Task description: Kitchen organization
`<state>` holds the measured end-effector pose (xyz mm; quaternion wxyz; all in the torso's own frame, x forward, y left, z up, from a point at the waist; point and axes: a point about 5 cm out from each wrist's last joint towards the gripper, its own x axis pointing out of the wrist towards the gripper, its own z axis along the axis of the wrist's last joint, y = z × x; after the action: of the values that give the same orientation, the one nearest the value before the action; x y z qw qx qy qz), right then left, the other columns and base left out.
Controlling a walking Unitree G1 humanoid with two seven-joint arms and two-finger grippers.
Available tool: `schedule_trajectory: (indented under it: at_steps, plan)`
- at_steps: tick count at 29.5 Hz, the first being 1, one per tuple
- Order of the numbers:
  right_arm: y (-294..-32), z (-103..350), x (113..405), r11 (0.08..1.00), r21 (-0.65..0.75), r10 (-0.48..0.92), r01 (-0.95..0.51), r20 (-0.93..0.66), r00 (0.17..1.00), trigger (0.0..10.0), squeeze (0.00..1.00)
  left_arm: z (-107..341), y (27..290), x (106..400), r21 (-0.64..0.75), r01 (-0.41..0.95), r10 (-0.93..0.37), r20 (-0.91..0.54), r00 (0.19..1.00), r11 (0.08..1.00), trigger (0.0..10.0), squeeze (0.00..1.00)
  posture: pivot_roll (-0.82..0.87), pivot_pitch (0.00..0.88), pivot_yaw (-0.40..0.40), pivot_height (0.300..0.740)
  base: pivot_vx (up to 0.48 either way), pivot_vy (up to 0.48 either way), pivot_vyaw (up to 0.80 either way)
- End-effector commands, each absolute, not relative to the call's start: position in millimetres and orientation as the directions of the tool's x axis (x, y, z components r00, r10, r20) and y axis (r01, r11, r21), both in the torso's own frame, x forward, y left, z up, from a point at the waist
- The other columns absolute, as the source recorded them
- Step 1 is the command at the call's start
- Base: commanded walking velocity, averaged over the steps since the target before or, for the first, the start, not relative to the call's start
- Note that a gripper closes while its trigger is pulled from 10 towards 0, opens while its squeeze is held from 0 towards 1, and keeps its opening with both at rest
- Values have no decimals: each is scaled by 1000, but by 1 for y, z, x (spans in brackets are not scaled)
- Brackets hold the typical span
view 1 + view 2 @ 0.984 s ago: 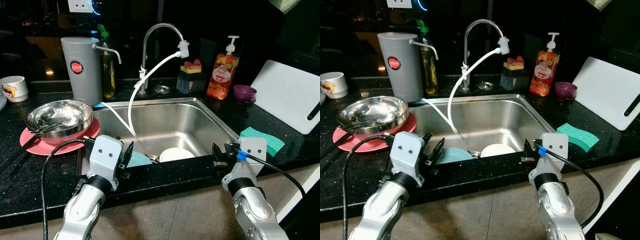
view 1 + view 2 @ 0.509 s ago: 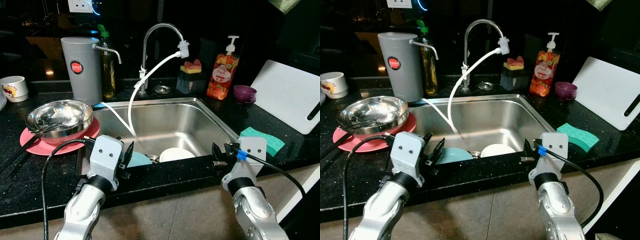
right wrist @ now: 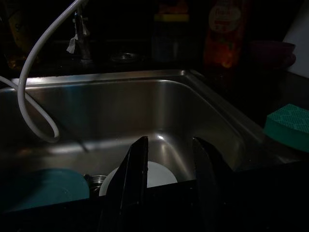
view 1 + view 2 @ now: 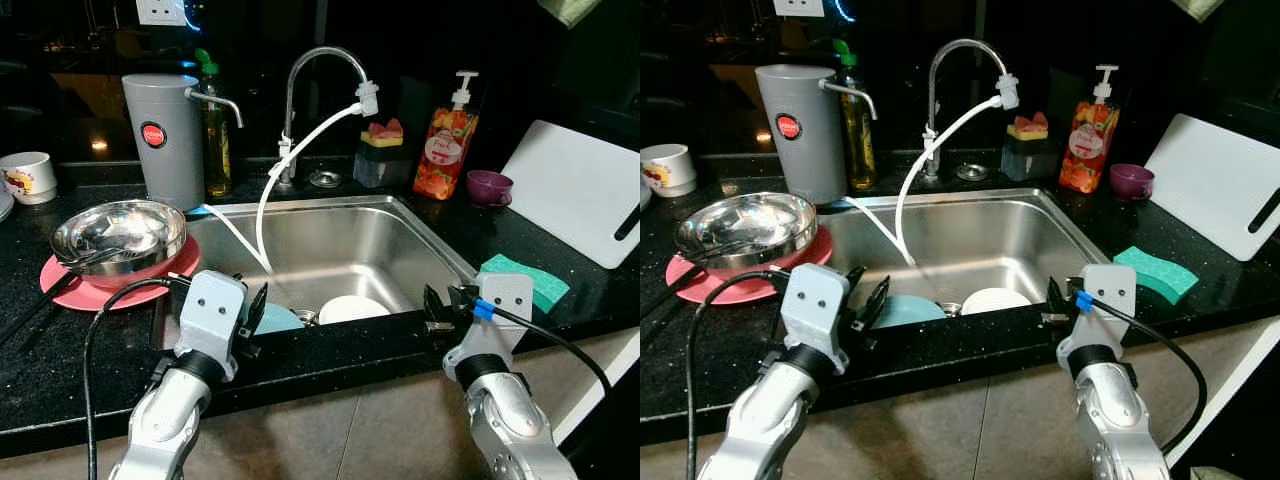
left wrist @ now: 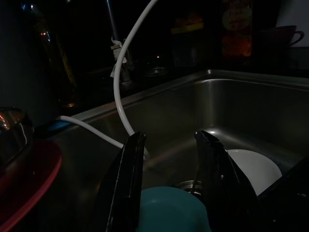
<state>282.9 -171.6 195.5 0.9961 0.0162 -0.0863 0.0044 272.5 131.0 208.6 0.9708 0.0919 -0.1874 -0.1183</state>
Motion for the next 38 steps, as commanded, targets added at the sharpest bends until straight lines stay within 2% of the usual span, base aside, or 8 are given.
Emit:
schedule_trajectory:
  at_steps: [1, 38]
  plan:
    - [-173, 195, 281, 999, 41, -1, -6, 170, 985, 10000, 0, 207, 127, 273, 216, 215, -279, 335, 900, 953, 10000, 0, 79, 68, -79, 740, 0, 0, 0]
    - [-172, 195, 281, 999, 42, -3, -5, 170, 985, 10000, 0, 207, 126, 274, 215, 217, -281, 337, 899, 952, 10000, 0, 78, 69, -78, 740, 0, 0, 0]
